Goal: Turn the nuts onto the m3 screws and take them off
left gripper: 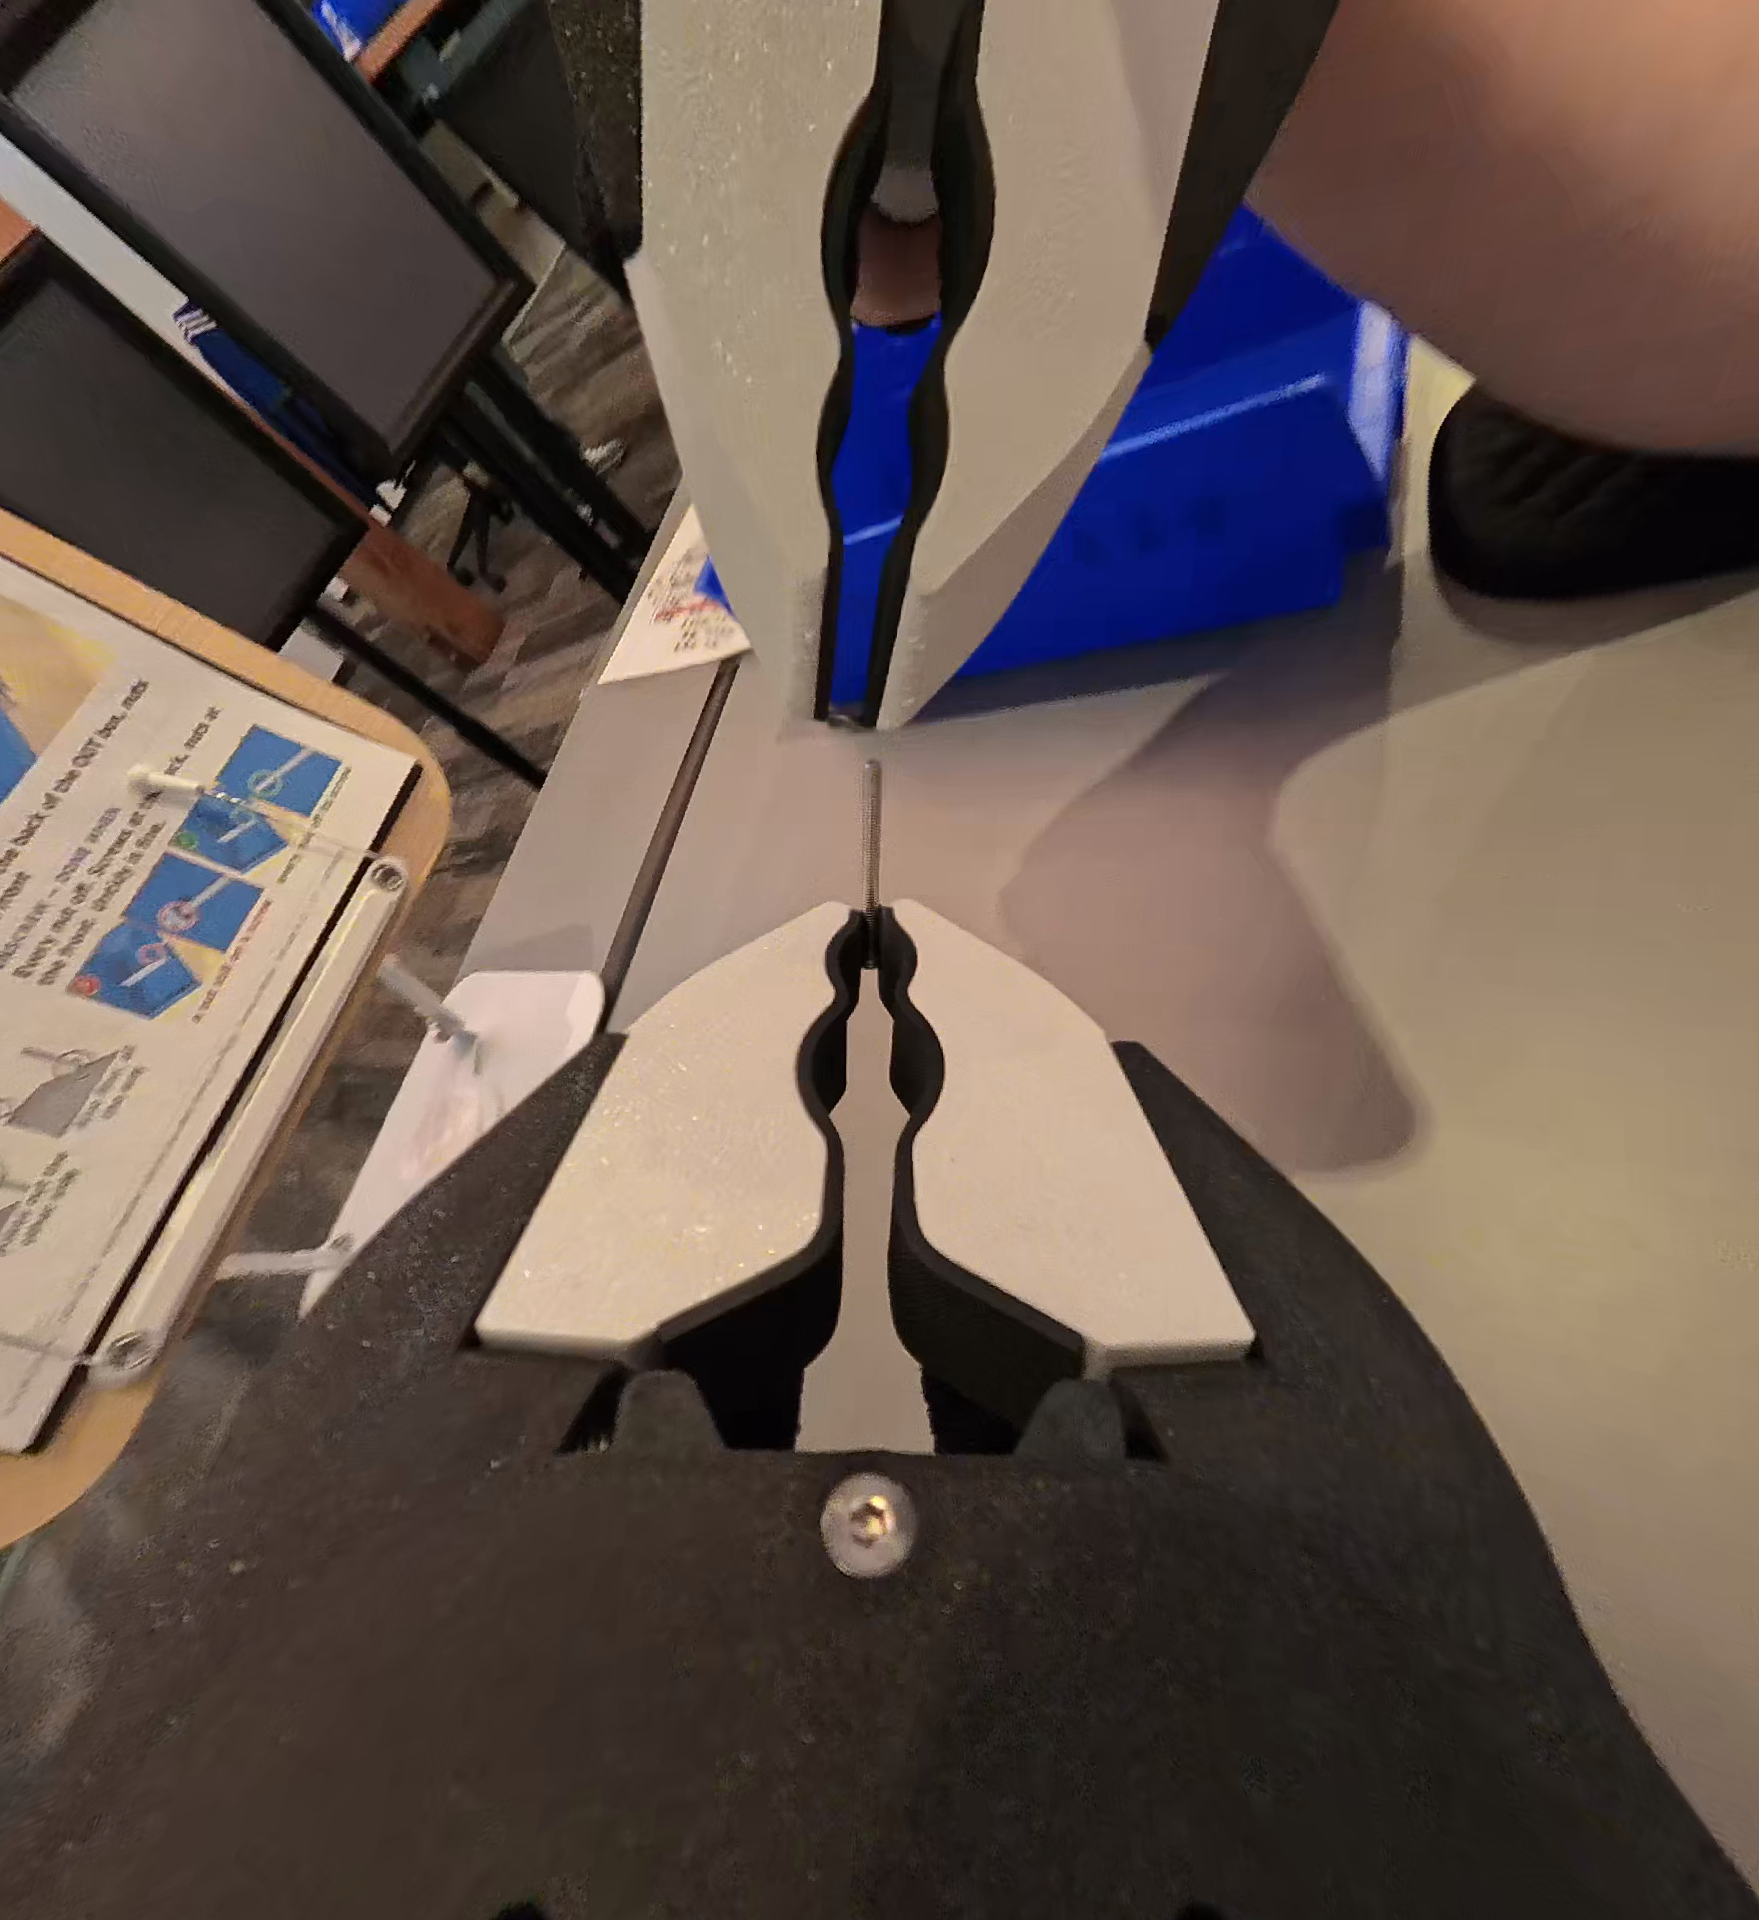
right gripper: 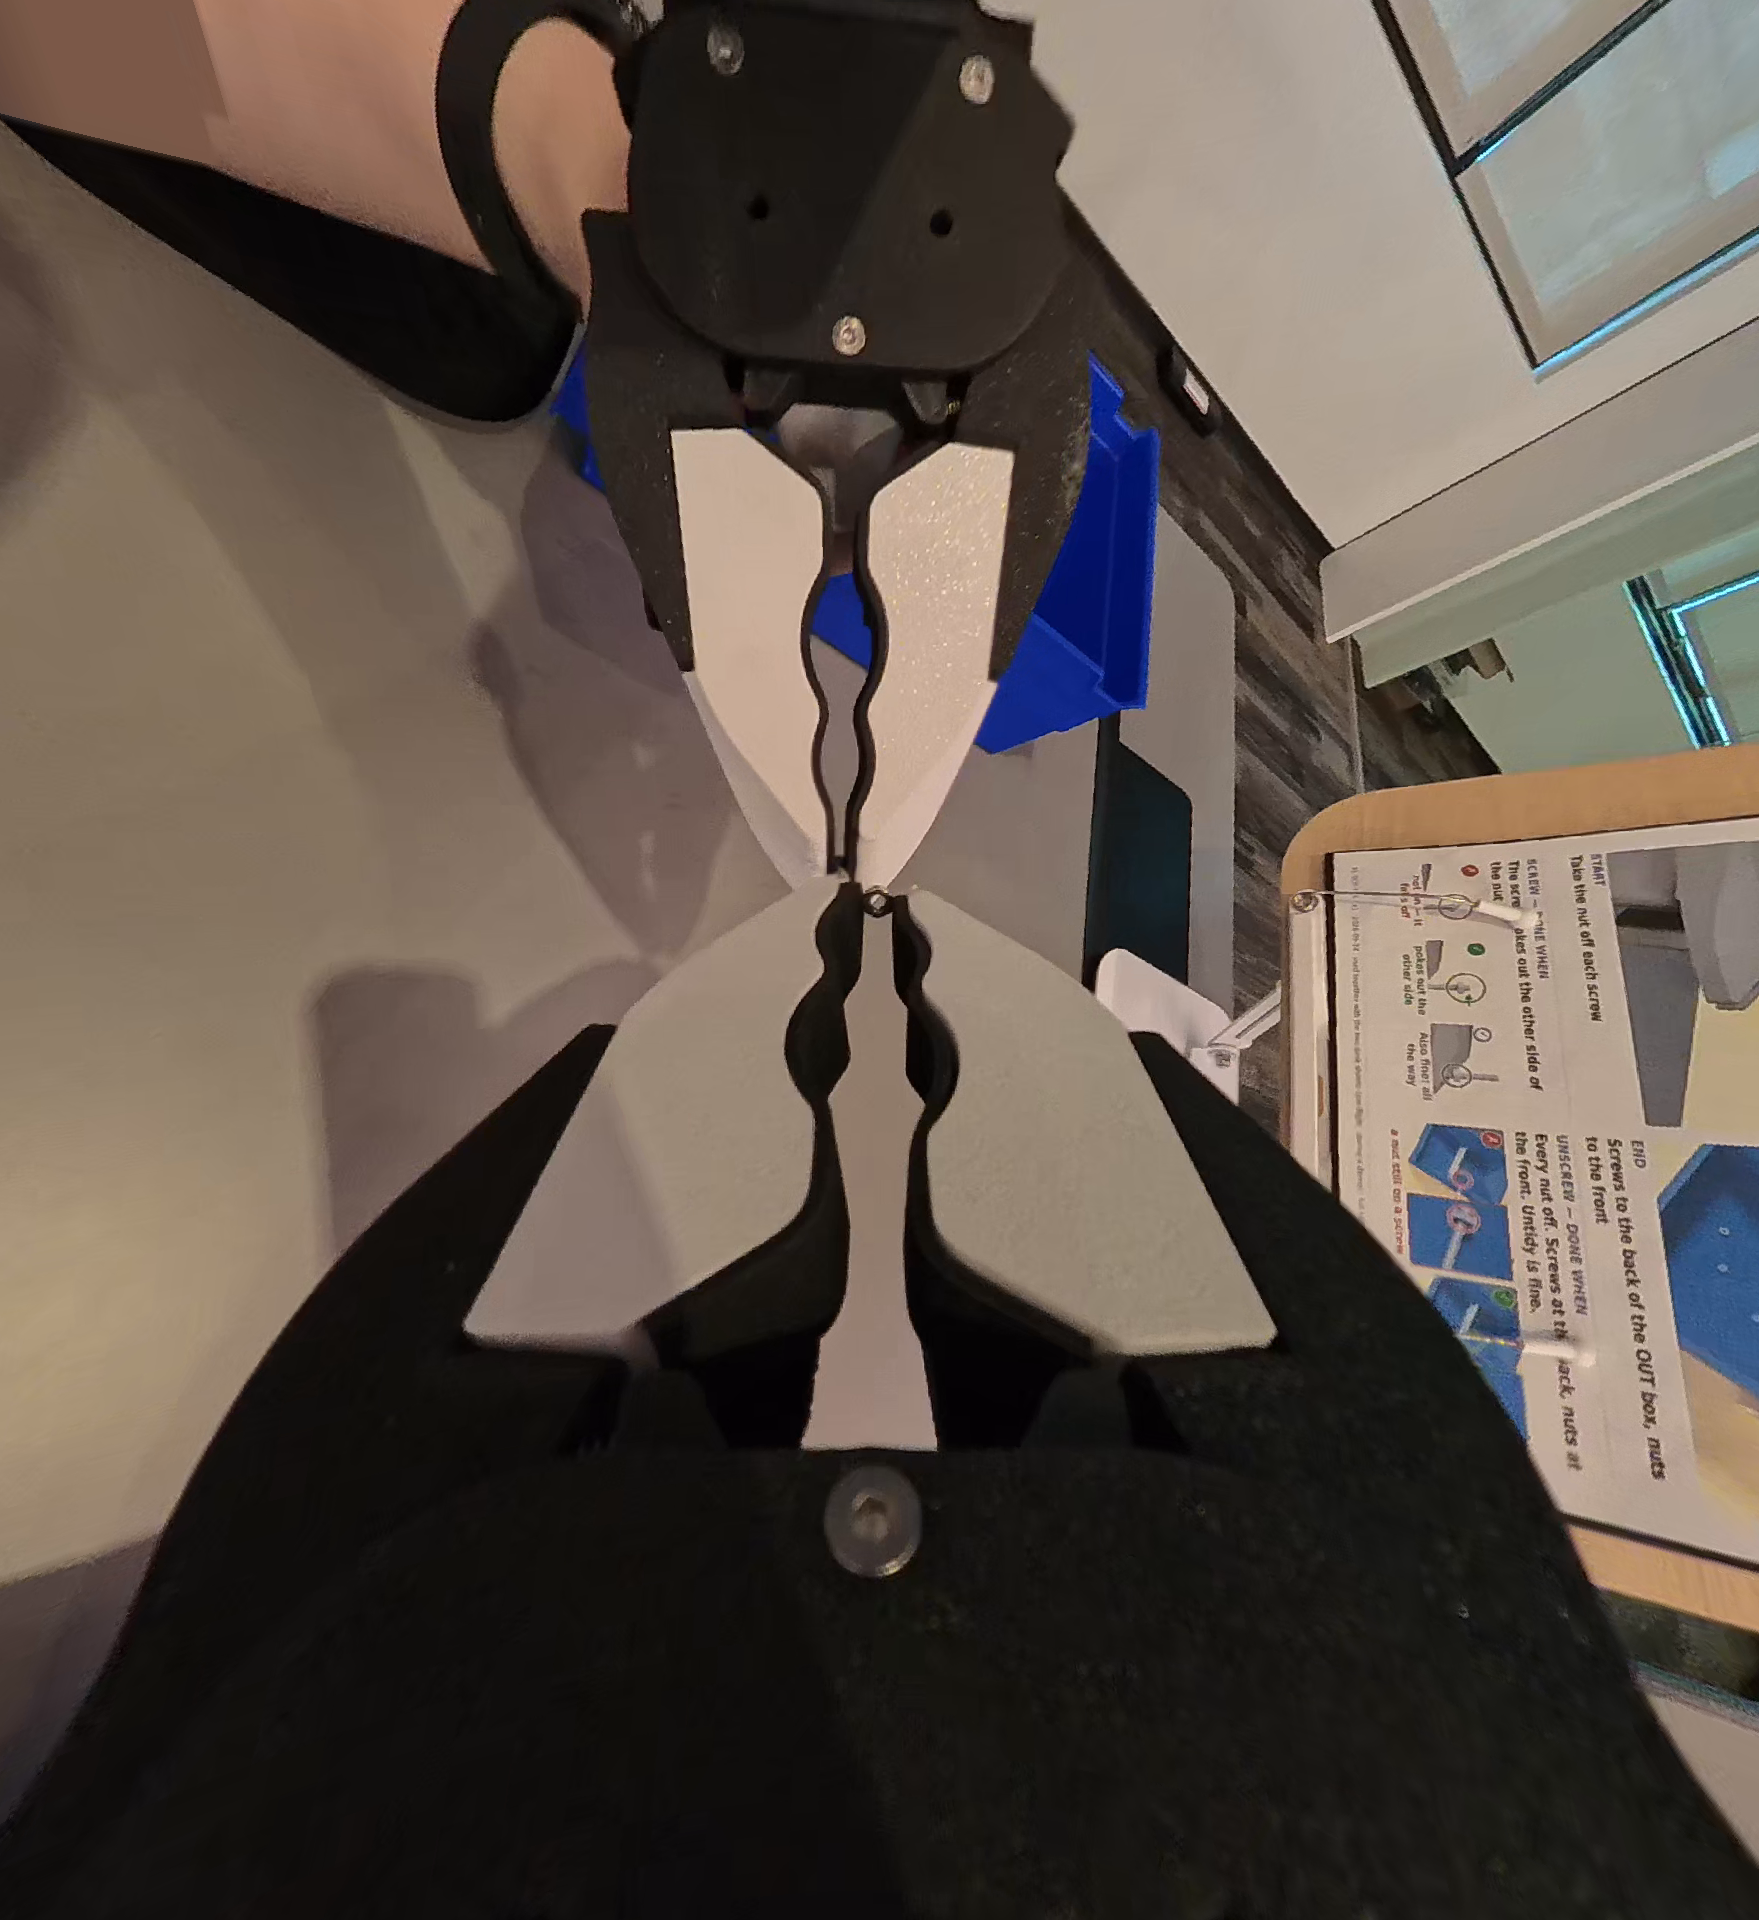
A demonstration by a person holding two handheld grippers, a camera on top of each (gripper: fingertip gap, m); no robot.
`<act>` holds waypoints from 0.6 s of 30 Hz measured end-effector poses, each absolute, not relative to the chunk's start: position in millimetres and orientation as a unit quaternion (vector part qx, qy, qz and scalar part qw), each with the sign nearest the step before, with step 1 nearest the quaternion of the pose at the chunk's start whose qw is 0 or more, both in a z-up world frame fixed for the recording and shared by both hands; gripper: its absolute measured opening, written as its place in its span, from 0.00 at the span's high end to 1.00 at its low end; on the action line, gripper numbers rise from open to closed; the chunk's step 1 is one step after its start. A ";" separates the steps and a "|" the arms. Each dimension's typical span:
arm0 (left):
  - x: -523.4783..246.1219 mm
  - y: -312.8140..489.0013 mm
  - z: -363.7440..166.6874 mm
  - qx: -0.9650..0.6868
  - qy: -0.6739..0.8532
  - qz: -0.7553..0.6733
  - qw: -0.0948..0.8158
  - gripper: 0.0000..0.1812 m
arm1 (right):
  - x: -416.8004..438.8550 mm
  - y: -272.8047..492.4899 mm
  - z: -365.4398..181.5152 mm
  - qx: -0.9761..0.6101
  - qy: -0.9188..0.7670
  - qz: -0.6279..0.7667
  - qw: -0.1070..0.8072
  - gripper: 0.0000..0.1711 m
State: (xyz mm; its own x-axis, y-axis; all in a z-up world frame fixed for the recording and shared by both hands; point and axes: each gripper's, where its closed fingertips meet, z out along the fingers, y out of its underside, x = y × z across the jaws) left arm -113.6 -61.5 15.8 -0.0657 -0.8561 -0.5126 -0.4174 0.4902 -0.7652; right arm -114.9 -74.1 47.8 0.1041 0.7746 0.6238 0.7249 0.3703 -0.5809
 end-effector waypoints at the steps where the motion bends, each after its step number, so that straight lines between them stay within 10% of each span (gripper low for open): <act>1: -111.3 -63.7 16.0 -0.455 0.693 -0.235 0.507 0.99 | -113.0 -76.8 48.8 -0.564 -0.669 0.029 0.484 0.97; 18: -91.7 -81.9 4.2 -0.447 0.666 -0.353 0.481 0.99 | -100.9 -91.4 31.7 -0.587 -0.698 -0.013 0.410 0.97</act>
State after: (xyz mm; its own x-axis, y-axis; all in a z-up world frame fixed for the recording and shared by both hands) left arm -91.7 -81.9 4.2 -0.1375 -0.9358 -0.3246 -0.2562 0.3501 -0.9010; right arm -100.9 -91.4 31.7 0.0248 0.8088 0.5876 0.8305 0.3105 -0.4625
